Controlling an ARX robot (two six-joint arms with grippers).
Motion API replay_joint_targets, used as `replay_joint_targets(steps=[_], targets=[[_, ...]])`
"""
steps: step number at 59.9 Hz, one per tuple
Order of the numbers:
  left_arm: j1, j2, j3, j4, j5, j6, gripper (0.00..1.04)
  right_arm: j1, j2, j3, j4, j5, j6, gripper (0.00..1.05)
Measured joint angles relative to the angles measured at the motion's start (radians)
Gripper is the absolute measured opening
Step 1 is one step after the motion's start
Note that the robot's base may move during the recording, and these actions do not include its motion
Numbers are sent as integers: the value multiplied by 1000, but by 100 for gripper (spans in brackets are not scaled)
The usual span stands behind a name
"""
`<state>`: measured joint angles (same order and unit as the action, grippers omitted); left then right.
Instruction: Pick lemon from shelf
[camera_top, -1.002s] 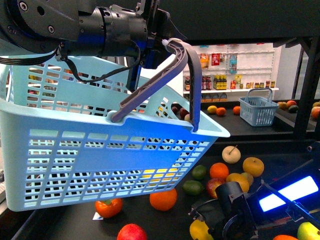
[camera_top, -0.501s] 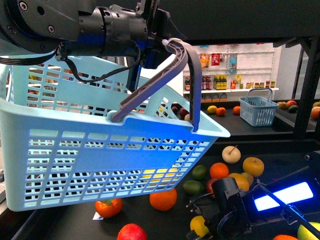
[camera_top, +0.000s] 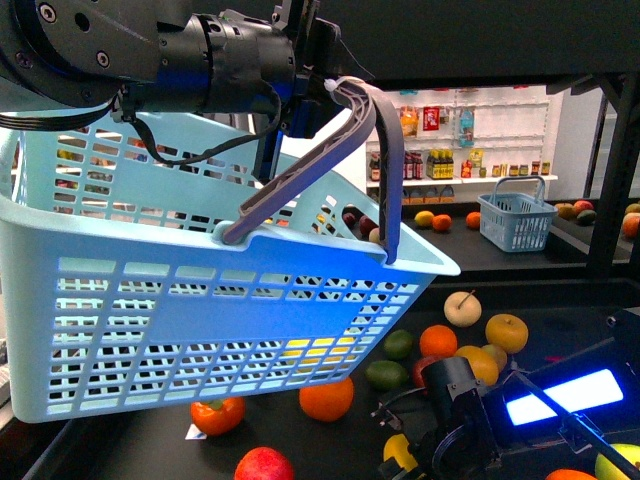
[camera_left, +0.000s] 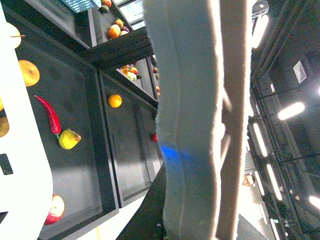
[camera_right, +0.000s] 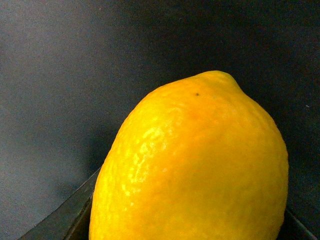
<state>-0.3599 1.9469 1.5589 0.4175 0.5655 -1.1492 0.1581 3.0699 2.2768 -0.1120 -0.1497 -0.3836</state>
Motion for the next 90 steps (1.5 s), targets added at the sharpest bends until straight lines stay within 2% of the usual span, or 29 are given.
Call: replay_joint_targets(steps=[16, 25, 39, 50, 62, 73, 90], targets=[[0, 0, 0, 0, 0, 0, 7, -16, -19, -41, 63, 7, 26, 66], [0, 0, 0, 0, -1, 0, 7, -67, -134, -186, 163, 0, 37, 66], [0, 0, 0, 0, 0, 0, 7, -200, -470, -466, 290, -32, 45, 66], [0, 0, 0, 0, 0, 0, 7, -259, -741, -675, 362, -106, 102, 66], [0, 0, 0, 0, 0, 0, 7, -242, -1014, -818, 381, -230, 267, 66], [0, 0, 0, 0, 0, 0, 7, -188, -1201, -852, 394, -307, 436, 65], [0, 0, 0, 0, 0, 0, 7, -63, -1238, -875, 351, -319, 547, 65]])
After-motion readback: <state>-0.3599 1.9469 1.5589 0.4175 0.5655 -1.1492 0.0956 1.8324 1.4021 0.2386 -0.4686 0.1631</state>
